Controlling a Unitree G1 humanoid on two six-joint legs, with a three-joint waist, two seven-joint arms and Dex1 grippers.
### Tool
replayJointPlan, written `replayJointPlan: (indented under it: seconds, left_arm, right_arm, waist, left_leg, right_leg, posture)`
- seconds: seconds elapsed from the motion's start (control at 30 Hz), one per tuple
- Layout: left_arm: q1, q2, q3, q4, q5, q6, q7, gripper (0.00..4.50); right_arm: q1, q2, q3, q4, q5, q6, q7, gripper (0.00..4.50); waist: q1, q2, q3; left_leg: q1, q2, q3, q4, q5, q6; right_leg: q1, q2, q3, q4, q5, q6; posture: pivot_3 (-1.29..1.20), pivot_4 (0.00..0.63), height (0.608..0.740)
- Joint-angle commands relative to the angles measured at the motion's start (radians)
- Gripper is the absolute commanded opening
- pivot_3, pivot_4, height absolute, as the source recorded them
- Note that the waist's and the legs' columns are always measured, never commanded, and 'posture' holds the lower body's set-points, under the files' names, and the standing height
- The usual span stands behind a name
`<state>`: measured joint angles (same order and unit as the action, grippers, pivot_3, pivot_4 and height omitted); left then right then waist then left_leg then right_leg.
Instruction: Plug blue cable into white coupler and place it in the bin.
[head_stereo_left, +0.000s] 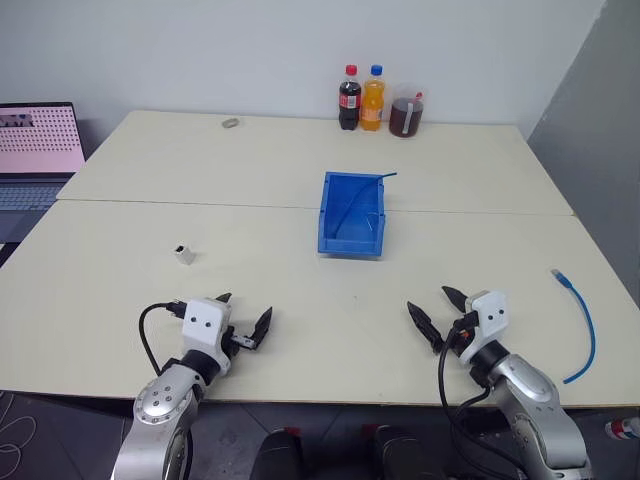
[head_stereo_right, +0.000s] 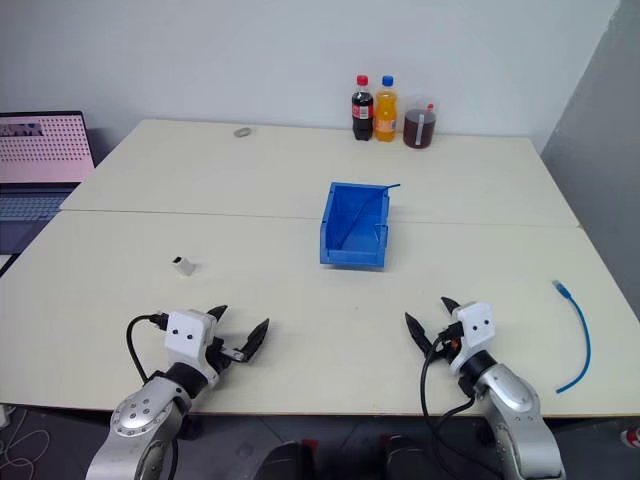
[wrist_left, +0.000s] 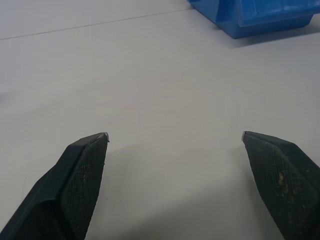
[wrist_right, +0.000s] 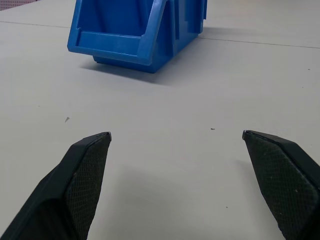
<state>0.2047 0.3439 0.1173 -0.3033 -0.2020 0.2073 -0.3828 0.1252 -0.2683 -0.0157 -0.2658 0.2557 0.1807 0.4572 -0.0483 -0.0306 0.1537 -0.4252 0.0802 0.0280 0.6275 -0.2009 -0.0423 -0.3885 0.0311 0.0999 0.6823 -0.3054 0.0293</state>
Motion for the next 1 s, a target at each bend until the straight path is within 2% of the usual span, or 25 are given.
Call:
replayJointPlan:
  seconds: [0.03, 0.27, 0.7, 0.87, 1.0]
  left_arm:
    - [0.002, -0.004, 0.013, -0.039, -0.014, -0.032, -0.006, 4.5]
    - [-0.01, 0.014, 0.007, -0.037, 0.001, 0.063, 0.013, 4.5]
    - [-0.011, 0.001, -0.02, -0.079, -0.055, 0.043, -0.056, 4.5]
    - [-0.086, 0.014, -0.076, -0.101, -0.152, 0.085, -0.17, 4.5]
    - [-0.211, 0.049, -0.166, -0.098, -0.169, 0.141, -0.264, 4.5]
  right_arm:
    - [-0.008, -0.01, -0.013, -0.018, 0.0, -0.028, 0.003, 4.48]
    - [-0.007, -0.011, -0.013, -0.015, -0.005, -0.033, 0.0, 4.48]
    - [-0.013, -0.009, -0.006, -0.01, -0.012, -0.044, -0.006, 4.48]
    - [-0.014, -0.008, -0.031, -0.023, -0.026, -0.058, -0.037, 4.48]
    - [0.016, -0.005, -0.101, -0.072, -0.022, -0.071, -0.095, 4.48]
  waist:
    - [0.0, 0.0, 0.0]
    - [0.0, 0.0, 0.0]
    - [0.0, 0.0, 0.0]
    - [0.0, 0.0, 0.0]
    - [0.01, 0.0, 0.0]
  left_leg:
    - [0.0, 0.0, 0.0, 0.0, 0.0, 0.0]
    - [0.0, 0.0, 0.0, 0.0, 0.0, 0.0]
    - [0.0, 0.0, 0.0, 0.0, 0.0, 0.0]
    - [0.0, 0.0, 0.0, 0.0, 0.0, 0.0]
    - [0.0, -0.001, 0.0, 0.0, 0.0, 0.0]
  right_leg:
    - [0.0, 0.0, 0.0, 0.0, 0.0, 0.0]
    - [0.0, 0.0, 0.0, 0.0, 0.001, 0.001]
    - [0.0, 0.0, 0.0, 0.0, 0.001, 0.002]
    - [0.0, 0.0, 0.0, 0.0, 0.001, 0.002]
    - [0.0, 0.0, 0.0, 0.0, 0.002, 0.003]
  posture:
    - [0.0, 0.15, 0.74]
    - [0.0, 0.15, 0.74]
    - [0.0, 0.15, 0.74]
    - [0.0, 0.15, 0.74]
    - [0.0, 0.15, 0.74]
